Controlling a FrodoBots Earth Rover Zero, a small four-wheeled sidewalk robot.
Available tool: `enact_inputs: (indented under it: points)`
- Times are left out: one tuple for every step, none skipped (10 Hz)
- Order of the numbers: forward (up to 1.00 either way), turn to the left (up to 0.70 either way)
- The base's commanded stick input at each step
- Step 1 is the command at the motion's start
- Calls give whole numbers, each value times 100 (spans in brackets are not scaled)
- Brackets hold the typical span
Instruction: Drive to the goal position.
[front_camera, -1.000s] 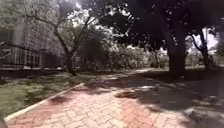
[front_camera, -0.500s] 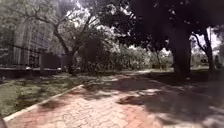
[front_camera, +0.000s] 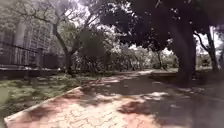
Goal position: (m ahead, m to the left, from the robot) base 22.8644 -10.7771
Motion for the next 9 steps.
enact_inputs:
  points:
    - [70, 0]
    - [70, 0]
    - [70, 0]
    - [70, 0]
    - [70, 0]
    - [70, 0]
    - [63, 0]
    - [35, 0]
    - [7, 0]
